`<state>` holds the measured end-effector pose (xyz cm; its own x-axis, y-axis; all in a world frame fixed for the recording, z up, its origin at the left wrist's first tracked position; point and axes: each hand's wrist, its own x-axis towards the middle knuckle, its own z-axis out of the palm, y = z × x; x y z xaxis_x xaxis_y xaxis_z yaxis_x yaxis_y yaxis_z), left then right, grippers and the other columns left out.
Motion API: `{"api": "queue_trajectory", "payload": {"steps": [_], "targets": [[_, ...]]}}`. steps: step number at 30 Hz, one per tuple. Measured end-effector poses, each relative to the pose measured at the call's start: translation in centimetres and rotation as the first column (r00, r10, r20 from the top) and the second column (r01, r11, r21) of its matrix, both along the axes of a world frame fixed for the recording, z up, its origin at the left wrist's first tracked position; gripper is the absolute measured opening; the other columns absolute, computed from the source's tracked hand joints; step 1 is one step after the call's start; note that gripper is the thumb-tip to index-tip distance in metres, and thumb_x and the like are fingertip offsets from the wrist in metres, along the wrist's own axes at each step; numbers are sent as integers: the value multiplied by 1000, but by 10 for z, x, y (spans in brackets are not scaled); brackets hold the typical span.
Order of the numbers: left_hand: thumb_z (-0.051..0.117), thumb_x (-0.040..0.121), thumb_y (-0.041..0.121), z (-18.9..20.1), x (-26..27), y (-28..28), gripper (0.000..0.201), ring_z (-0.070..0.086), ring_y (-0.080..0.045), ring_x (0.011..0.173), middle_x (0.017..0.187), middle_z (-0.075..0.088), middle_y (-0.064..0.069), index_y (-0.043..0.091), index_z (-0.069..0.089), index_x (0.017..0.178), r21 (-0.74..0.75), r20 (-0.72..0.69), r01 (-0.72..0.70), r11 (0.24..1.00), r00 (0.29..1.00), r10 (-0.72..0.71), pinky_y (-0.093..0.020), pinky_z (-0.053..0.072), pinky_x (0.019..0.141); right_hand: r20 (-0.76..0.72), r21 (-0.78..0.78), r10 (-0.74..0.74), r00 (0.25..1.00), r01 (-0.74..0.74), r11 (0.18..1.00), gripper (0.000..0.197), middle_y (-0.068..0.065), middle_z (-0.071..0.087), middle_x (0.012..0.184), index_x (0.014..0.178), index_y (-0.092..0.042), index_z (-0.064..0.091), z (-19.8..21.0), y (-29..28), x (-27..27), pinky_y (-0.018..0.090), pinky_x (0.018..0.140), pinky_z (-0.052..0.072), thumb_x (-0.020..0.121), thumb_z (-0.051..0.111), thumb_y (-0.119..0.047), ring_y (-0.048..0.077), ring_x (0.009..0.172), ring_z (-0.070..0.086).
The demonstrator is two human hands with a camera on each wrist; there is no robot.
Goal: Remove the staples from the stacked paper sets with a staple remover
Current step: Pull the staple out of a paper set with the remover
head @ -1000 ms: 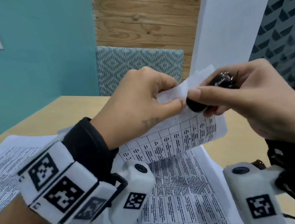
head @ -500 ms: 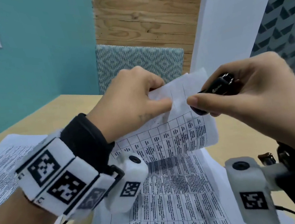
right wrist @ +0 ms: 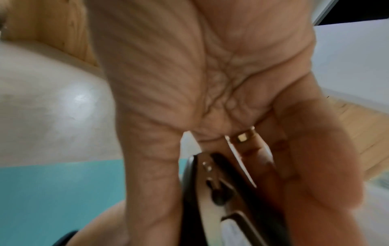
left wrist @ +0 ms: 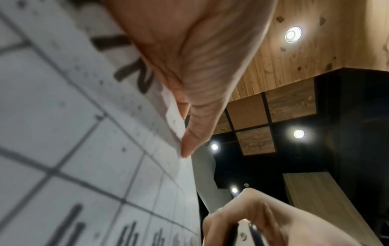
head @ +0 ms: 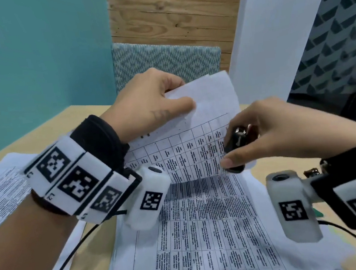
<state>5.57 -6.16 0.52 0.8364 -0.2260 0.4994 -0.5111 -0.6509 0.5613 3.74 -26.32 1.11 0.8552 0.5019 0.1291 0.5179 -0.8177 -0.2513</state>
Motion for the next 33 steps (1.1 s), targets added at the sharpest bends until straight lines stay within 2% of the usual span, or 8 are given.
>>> {"api": "queue_trajectory", "payload": {"steps": [5, 9, 11, 15, 20, 24, 28, 33], "targets": [[68, 81, 33, 9, -5, 8, 27, 39, 0, 46, 55, 49, 8, 9, 63, 70, -23, -38, 99, 995, 994, -100, -12, 29, 44, -92, 138, 30, 995, -17, 990, 58, -3, 71, 80, 85, -27, 73, 20, -34, 11, 43, 78, 52, 47, 71, -70, 19, 76, 65], [70, 80, 21, 15, -10, 11, 6, 57, -7, 61, 70, 69, -1, 16, 70, 79, -27, -114, 172, 985, 978, -174, -20, 45, 57, -102, 273, 116, 988, -84, 958, 60, -18, 58, 109, 85, -30, 74, 20, -48, 21, 14, 83, 45, 41, 74, -70, 2, 107, 56], [71, 78, 15, 19, -12, 12, 7, 62, -10, 66, 78, 72, -4, 14, 71, 84, -43, -140, 201, 979, 969, -205, -23, 49, 62, -164, 356, 234, 958, -164, 920, 55, -13, 54, 126, 88, -21, 75, 15, -47, 27, 12, 92, 38, 48, 80, -59, -1, 120, 49], [71, 76, 4, 25, -14, 12, 19, 68, -15, 76, 87, 74, -6, 10, 70, 94, -94, -163, 249, 964, 951, -262, -27, 54, 73, -264, 496, 385, 884, -217, 840, 30, 10, 69, 84, 92, 6, 67, 12, -43, 23, 20, 71, 49, 67, 77, -7, 16, 74, 65], [70, 77, 8, 37, -11, 16, 18, 69, -11, 77, 89, 74, -3, 10, 69, 96, -65, -77, 244, 967, 965, -249, -23, 55, 73, -156, 503, 354, 922, -234, 832, 62, 16, 71, 97, 95, -14, 73, 26, -66, 22, 32, 79, 52, 49, 84, -55, 23, 90, 67], [72, 77, 13, 46, -6, 14, 17, 64, -10, 72, 89, 72, -13, 4, 68, 91, -51, 53, 243, 969, 969, -241, -24, 53, 71, -127, 612, 481, 868, -313, 726, 55, -3, 68, 111, 90, -9, 73, 25, -62, 22, 21, 85, 50, 54, 83, -50, 9, 122, 52], [71, 73, 17, 48, -6, 3, 27, 63, -11, 77, 91, 69, -16, -1, 65, 93, -67, 89, 316, 946, 947, -310, -21, 53, 74, -98, 669, 533, 840, -341, 661, 53, 1, 71, 85, 95, 3, 68, 10, -35, 24, 17, 72, 50, 62, 79, -36, 10, 75, 67], [80, 63, 36, 54, -6, 27, 43, 64, -3, 75, 84, 70, 8, 20, 67, 101, 58, 128, 123, 991, 983, -130, -15, 50, 69, 7, 730, 460, 888, -319, 604, 60, 9, 72, 81, 93, -2, 70, 7, -35, 31, 22, 72, 51, 54, 84, -45, 15, 73, 68]]}}
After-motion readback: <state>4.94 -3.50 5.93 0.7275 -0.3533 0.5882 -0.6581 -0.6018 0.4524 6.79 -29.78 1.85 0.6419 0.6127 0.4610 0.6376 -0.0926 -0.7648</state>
